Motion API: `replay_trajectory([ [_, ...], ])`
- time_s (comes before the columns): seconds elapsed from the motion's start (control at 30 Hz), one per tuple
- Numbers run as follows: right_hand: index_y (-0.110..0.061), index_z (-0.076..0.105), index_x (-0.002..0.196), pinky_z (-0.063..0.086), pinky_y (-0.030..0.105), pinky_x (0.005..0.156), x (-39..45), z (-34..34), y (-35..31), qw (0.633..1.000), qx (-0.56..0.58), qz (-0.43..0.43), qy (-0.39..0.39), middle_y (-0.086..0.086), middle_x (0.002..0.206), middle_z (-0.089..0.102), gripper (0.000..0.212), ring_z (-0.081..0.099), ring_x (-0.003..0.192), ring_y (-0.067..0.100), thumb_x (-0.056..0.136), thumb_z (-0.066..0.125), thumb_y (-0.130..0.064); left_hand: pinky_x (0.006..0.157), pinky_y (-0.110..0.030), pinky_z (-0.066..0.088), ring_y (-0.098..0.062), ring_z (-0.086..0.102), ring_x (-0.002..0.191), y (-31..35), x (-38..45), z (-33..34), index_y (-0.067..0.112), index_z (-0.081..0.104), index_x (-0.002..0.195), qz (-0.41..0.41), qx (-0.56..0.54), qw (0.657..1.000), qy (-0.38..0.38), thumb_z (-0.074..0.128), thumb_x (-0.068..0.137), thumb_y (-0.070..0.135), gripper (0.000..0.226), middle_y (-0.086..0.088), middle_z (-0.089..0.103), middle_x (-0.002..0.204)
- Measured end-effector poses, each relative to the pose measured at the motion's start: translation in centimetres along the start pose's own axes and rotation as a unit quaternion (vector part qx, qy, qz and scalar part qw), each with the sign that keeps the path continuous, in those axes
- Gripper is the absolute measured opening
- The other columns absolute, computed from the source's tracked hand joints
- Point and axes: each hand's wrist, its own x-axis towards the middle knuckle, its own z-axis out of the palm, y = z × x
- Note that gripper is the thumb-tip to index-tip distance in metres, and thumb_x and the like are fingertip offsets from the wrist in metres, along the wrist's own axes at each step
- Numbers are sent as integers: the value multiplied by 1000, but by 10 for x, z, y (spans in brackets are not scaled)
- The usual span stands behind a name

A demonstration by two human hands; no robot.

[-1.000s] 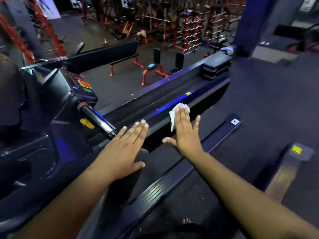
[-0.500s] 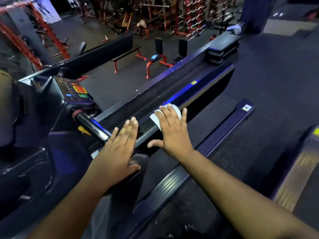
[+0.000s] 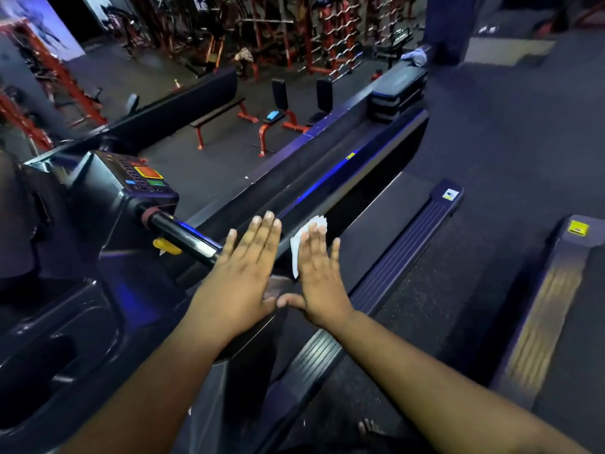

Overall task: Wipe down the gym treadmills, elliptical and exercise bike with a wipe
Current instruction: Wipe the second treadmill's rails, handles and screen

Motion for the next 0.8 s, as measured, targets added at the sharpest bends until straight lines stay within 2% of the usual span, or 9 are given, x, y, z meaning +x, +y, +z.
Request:
replay_trajectory([
  [0.13,-22,-32,153,-22,47,121,-12,7,-54,982,178,63,-12,7,162,-35,107,-27,151,34,82,15,-88,126,-44,-6,-17,-22,154,-1,0,1,19,-24,157,21,1,1000,15,63,85,34,114,1,-26,166],
  [0.2,-19,-29,154,-22,49,120,-17,10,-45,984,167,58,-15,6,163,-34,109,-27,151,33,83,17,-87,125,-43,-12,-17,-29,151,0,0,-2,20,-30,153,16,0,1000,-7,65,89,41,116,3,-33,163],
  [0.27,-12,-26,154,-22,48,120,-6,11,-25,978,179,108,1,5,162,-35,117,-28,152,28,80,18,-91,125,-43,-13,-18,-29,151,2,1,-5,19,-32,152,10,13,1000,-26,67,89,53,122,3,-35,162],
  [0.4,-18,-24,156,-14,56,122,42,-13,-8,888,309,326,102,-3,163,-31,128,-29,150,11,65,9,-103,127,-45,-9,-19,-28,152,4,0,-8,17,-31,154,3,34,999,-34,70,86,55,128,2,-35,163],
  [0.5,-18,-24,155,-15,47,124,43,-11,-22,875,334,331,114,-4,161,-34,128,-33,148,11,65,9,-103,127,-45,-10,-19,-30,151,6,0,-9,16,-35,153,4,57,998,-38,66,89,56,126,1,-38,162],
  [0.57,-19,-26,151,-18,35,123,25,0,-50,891,347,277,95,-4,159,-36,120,-34,147,11,70,9,-100,127,-45,-7,-20,-24,153,5,1,-6,17,-28,155,11,43,999,-13,70,86,53,125,0,-30,165],
  [0.63,-20,-26,151,-18,28,121,13,6,-64,894,360,254,80,-4,159,-36,116,-34,148,9,72,10,-98,126,-46,4,-20,-8,155,4,1,-4,16,-10,160,16,38,999,18,78,77,50,126,-2,-10,169],
  [0.7,-16,-23,154,-17,32,123,30,0,-50,876,366,291,114,-3,160,-34,124,-34,148,10,69,10,-101,123,-47,15,-20,6,155,2,2,-1,13,7,162,9,48,999,24,83,69,53,127,-4,7,170],
  [0.8,-11,-17,158,-12,43,125,72,-25,-5,843,352,367,174,1,165,-26,138,-28,150,11,61,7,-105,123,-46,16,-18,6,154,0,3,0,14,6,162,14,52,999,10,81,71,60,127,-1,6,170],
])
